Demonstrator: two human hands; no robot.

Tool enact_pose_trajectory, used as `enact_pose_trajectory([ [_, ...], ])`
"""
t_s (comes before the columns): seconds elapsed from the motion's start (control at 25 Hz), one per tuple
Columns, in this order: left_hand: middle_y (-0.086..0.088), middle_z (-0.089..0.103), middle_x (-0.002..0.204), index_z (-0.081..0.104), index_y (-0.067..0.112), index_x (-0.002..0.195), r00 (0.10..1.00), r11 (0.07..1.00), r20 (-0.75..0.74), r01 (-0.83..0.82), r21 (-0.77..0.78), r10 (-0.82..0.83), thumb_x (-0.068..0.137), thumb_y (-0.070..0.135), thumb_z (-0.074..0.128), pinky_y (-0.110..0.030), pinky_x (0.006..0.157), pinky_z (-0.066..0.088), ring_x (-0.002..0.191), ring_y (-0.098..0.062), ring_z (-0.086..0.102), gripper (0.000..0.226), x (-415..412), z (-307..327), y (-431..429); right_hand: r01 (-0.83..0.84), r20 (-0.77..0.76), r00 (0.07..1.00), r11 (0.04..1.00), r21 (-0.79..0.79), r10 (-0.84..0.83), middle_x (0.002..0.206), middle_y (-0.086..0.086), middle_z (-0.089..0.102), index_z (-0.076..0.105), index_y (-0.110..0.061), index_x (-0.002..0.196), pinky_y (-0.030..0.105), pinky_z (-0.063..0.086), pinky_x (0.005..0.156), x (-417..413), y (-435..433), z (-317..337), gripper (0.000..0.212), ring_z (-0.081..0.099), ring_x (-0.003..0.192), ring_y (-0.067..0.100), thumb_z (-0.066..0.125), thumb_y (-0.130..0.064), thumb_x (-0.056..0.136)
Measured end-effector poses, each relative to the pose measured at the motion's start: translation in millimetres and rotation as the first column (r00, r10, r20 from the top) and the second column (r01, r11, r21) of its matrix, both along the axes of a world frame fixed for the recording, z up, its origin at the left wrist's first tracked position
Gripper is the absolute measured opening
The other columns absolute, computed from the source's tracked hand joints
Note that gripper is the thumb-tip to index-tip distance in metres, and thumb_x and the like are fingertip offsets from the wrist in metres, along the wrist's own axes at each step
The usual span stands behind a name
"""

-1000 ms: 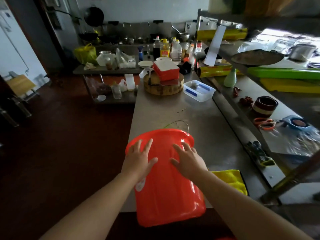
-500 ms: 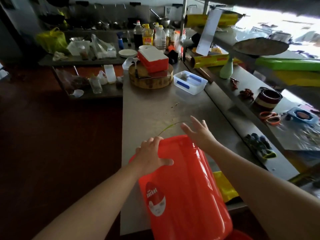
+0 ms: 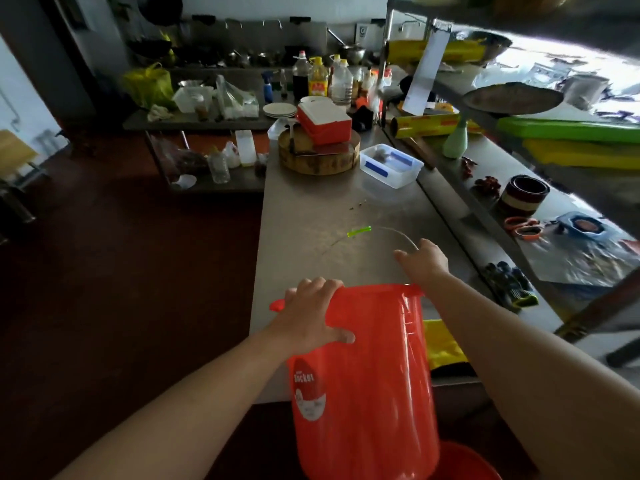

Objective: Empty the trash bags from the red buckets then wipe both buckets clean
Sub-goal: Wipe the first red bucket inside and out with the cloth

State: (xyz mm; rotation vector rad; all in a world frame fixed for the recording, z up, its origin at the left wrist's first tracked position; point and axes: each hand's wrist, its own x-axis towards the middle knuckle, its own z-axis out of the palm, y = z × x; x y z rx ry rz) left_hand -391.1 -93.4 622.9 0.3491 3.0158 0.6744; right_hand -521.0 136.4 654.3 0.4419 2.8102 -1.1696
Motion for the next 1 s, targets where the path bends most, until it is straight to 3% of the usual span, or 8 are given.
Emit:
enact_pose_trajectory([
  [0.16, 0.008, 0.045, 0.128, 0.033, 0.033, 0.139, 1.0, 0.996, 0.003, 0.026, -0.081, -0.026, 0.073, 0.091, 0.044, -0.041, 0.112, 0.025, 0.122, -0.015, 0.038, 0.088, 87, -3, 37, -0.149, 0.039, 0.987, 0.984, -0.093, 0.153, 0.075, 0.013, 0.062, 0.072, -0.003, 0.092, 0.032, 0.048, 0.061, 52, 33, 20, 0.025, 0.058, 0.064, 0.026, 0.07, -0.028, 0.092],
  [0.28, 0.004, 0.049, 0.128, 0.041, 0.03, 0.138, 0.996, 0.993, -0.083, -0.039, -0.115, 0.03, 0.092, 0.074, 0.033, -0.042, 0.113, 0.027, 0.124, -0.018, 0.042, 0.063, 134, -10, 62, -0.228, 0.081, 0.961, 0.921, -0.315, 0.266, 0.056, 0.007, 0.043, 0.065, -0.008, 0.076, 0.022, 0.035, 0.039, 102, 40, 21, 0.018, 0.04, 0.04, 0.017, 0.073, -0.015, 0.091],
  [0.4, -0.006, 0.04, 0.146, 0.035, 0.024, 0.148, 0.941, 0.95, -0.221, -0.286, -0.123, 0.255, 0.099, 0.04, 0.049, -0.042, 0.114, 0.03, 0.136, -0.027, 0.037, 0.054, 157, -7, 71, -0.372, 0.089, 0.899, 0.855, -0.362, 0.429, 0.049, -0.002, 0.035, 0.071, -0.015, 0.081, 0.022, 0.032, 0.04, 158, 39, 4, 0.013, 0.033, 0.041, 0.014, 0.072, -0.021, 0.093],
  [0.6, -0.008, 0.008, 0.166, 0.001, 0.023, 0.159, 0.937, 0.907, -0.033, -0.345, -0.241, 0.348, 0.1, 0.025, 0.051, -0.048, 0.121, 0.022, 0.152, -0.03, 0.01, 0.078, 174, -17, 66, -0.522, 0.118, 0.807, 0.793, -0.315, 0.578, 0.063, 0.008, 0.037, 0.071, 0.0, 0.091, 0.03, 0.027, 0.049, 235, 52, -34, 0.024, 0.032, 0.054, 0.017, 0.071, -0.024, 0.094],
  [0.68, -0.006, 0.028, 0.161, 0.021, 0.022, 0.156, 0.947, 0.916, -0.03, -0.316, -0.249, 0.319, 0.101, 0.019, 0.047, -0.05, 0.119, 0.024, 0.149, -0.028, 0.023, 0.061, 174, -25, 68, -0.543, 0.127, 0.793, 0.787, -0.294, 0.595, 0.065, 0.007, 0.038, 0.076, -0.014, 0.089, 0.03, 0.029, 0.049, 252, 60, -38, 0.012, 0.032, 0.055, 0.016, 0.072, -0.024, 0.094],
  [0.8, -0.007, 0.065, 0.123, 0.057, 0.017, 0.125, 0.951, 0.942, -0.074, -0.306, -0.137, 0.299, 0.099, 0.009, 0.047, -0.044, 0.101, 0.041, 0.115, -0.028, 0.059, 0.03, 177, -35, 67, -0.558, 0.154, 0.785, 0.792, -0.246, 0.6, 0.063, 0.005, 0.042, 0.077, -0.021, 0.088, 0.027, 0.034, 0.049, 270, 76, -44, 0.007, 0.036, 0.052, 0.015, 0.073, -0.025, 0.092],
  [0.88, -0.009, 0.07, 0.108, 0.063, 0.015, 0.115, 0.969, 0.964, -0.074, -0.242, -0.106, 0.235, 0.1, 0.011, 0.047, -0.04, 0.086, 0.048, 0.098, -0.032, 0.065, 0.022, 187, -42, 68, -0.575, 0.173, 0.783, 0.801, -0.167, 0.598, 0.06, 0.004, 0.047, 0.075, -0.02, 0.081, 0.027, 0.04, 0.054, 277, 83, -49, 0.011, 0.042, 0.052, 0.016, 0.074, -0.025, 0.092],
  [1.0, -0.009, 0.069, 0.103, 0.063, 0.015, 0.117, 0.995, 0.996, -0.088, -0.053, -0.072, 0.047, 0.103, 0.019, 0.046, -0.041, 0.078, 0.052, 0.094, -0.033, 0.064, 0.022, 203, -50, 87, -0.643, 0.177, 0.761, 0.762, 0.077, 0.624, 0.068, 0.011, 0.059, 0.073, -0.012, 0.081, 0.028, 0.043, 0.06, 283, 78, -59, 0.02, 0.056, 0.06, 0.021, 0.071, -0.028, 0.092],
])
